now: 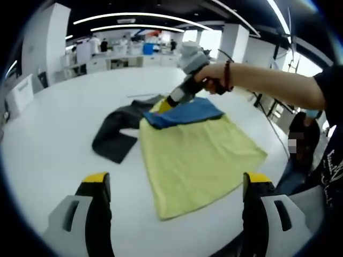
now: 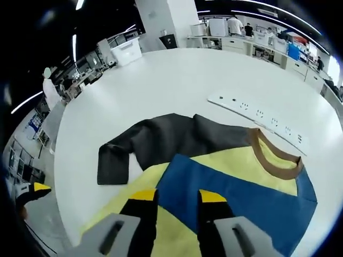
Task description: Fold the garment on the visible template until the final outline fits inside the template.
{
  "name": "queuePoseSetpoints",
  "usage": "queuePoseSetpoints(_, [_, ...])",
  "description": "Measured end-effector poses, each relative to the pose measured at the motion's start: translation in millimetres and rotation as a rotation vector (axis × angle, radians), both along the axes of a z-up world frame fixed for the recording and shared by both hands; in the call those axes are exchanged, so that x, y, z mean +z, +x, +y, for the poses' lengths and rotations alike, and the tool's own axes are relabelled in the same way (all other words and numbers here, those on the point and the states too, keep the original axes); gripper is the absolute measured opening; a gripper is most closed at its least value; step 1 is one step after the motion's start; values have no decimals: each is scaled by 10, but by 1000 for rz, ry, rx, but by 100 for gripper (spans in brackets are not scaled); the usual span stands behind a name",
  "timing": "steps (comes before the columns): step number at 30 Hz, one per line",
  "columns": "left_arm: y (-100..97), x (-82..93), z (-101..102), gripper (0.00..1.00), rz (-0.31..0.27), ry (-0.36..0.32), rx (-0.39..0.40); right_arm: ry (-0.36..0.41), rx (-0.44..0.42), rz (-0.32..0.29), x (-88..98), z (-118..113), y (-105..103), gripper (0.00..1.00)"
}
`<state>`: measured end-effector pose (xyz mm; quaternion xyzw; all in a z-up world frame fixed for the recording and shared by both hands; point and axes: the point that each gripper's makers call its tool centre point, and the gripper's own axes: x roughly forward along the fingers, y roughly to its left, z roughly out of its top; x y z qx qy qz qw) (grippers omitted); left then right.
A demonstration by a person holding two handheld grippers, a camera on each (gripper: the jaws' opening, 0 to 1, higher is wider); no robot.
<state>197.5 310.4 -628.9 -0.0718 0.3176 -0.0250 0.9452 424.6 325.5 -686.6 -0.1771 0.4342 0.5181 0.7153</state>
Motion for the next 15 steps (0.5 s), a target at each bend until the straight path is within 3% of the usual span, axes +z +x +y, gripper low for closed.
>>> queuePoseSetpoints(15, [40,97,-72,99,-15,19,-20,-19,-71,-60,120,-604,399,46])
